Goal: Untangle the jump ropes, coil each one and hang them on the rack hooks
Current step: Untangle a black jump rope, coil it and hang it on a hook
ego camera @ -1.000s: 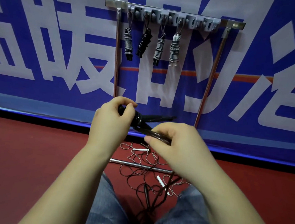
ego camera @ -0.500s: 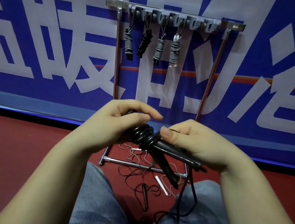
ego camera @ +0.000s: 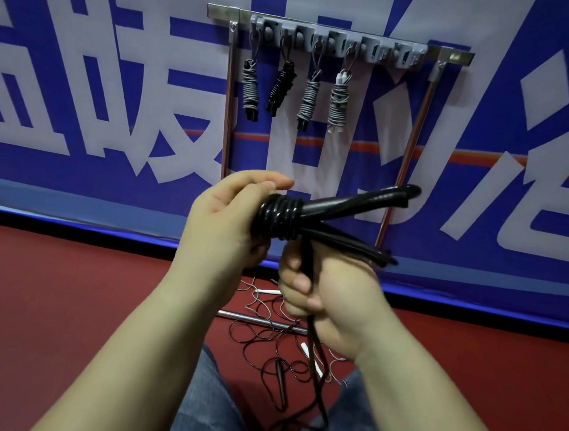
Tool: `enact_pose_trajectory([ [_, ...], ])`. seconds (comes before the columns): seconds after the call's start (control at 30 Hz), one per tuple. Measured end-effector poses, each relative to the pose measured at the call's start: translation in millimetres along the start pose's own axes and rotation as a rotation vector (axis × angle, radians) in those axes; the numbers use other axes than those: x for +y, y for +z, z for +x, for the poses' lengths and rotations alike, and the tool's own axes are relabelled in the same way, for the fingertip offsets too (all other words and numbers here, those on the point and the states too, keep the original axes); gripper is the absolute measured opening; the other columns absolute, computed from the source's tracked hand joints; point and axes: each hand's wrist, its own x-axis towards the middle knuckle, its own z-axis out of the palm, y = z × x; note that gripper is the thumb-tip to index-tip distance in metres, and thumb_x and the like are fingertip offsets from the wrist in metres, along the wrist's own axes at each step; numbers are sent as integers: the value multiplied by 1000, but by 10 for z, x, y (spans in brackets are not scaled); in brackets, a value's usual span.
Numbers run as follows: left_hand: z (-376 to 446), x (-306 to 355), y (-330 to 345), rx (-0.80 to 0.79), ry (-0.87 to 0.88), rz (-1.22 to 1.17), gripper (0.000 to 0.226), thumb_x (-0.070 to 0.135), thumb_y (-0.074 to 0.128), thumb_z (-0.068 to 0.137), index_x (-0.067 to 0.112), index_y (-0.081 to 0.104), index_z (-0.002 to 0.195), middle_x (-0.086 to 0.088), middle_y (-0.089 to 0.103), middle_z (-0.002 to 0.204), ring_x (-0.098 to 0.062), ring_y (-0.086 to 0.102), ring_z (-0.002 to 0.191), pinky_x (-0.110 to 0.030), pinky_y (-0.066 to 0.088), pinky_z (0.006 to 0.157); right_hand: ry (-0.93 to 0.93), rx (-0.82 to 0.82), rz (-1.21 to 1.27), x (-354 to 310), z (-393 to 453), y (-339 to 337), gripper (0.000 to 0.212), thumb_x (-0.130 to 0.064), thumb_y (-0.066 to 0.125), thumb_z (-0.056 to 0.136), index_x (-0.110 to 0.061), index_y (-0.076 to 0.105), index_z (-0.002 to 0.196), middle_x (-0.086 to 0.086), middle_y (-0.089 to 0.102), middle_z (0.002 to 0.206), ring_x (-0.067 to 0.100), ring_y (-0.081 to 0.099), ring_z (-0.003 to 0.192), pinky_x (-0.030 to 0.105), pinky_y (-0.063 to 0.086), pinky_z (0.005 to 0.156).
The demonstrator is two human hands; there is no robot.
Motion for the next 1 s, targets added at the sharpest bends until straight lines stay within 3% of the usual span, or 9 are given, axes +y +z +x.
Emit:
enact_pose_trajectory([
  [0.17, 69, -108, -59, 134, 168, 281, 32, 8, 52, 90, 27, 67, 69, 10, 50, 54, -6, 36, 43, -16, 29, 40, 10, 84, -290, 7, -25, -8, 38, -21, 33, 100, -7, 58, 75, -4, 36, 45, 6, 23, 34, 18, 19, 37],
  [0.3, 131, -161, -138, 183, 254, 506, 23, 13, 53, 88, 28, 65, 75, 2, 58, 62, -9, 44, 51, -32, 38, 51, -12, 53, -589, -90, -142, -20, 25, -23, 47, 96, -11, 66, 88, -6, 34, 48, 6, 26, 38, 18, 22, 40],
  [0.4, 120, -167, -141, 185, 277, 542, 16, 26, 50, 80, 31, 64, 75, 7, 60, 64, -6, 49, 55, -22, 41, 53, -134, 112, -814, -207, -210, -72, 22, -30, 58, 89, -11, 69, 86, -9, 33, 43, 4, 27, 38, 16, 23, 40],
  [0.5, 134, -162, -178, 186, 267, 614, 16, 28, 50, 80, 32, 64, 74, 9, 60, 60, -6, 50, 53, -15, 37, 48, -313, 168, -999, -327, -277, -106, 18, -31, 65, 84, -14, 69, 78, 0, 48, 48, 5, 39, 44, 16, 32, 45],
  [0.67, 125, -108, -229, -83, 201, 698, 23, 14, 55, 88, 32, 66, 77, 16, 51, 47, -4, 42, 45, -12, 30, 44, -464, 285, -1137, -500, -337, -178, 15, -38, 71, 70, -22, 71, 69, -2, 64, 64, 11, 56, 59, 22, 41, 52],
  [0.8, 90, -36, -249, -298, 100, 503, 16, 23, 58, 86, 28, 72, 81, -2, 38, 49, -15, 37, 52, -24, 32, 53, -488, 289, -1057, -547, -344, -240, 30, -52, 70, 59, -24, 73, 69, -6, 68, 67, 6, 61, 63, 20, 46, 59],
  [0.9, 71, 43, -269, -364, 65, 414, 19, 25, 55, 79, 31, 73, 81, -28, 37, 63, -24, 37, 60, -34, 33, 58, -328, 203, -1060, -558, -329, -291, 47, -63, 59, 54, -24, 74, 73, 0, 70, 69, 17, 65, 67, 34, 50, 66],
  [0.93, 50, 69, -268, -382, 63, 388, 19, 24, 55, 79, 30, 73, 79, -27, 37, 63, -23, 37, 58, -30, 34, 56, -252, 127, -1033, -566, -330, -299, 47, -63, 58, 55, -23, 75, 74, 2, 70, 67, 18, 64, 63, 34, 49, 64],
  [1.0, 3, 105, -254, -415, 35, 284, 22, 20, 54, 78, 28, 73, 74, -17, 36, 57, -16, 40, 48, -19, 36, 48, -115, -17, -913, -570, -342, -293, 43, -57, 59, 60, -17, 74, 69, 0, 65, 58, 10, 57, 52, 20, 45, 56],
])
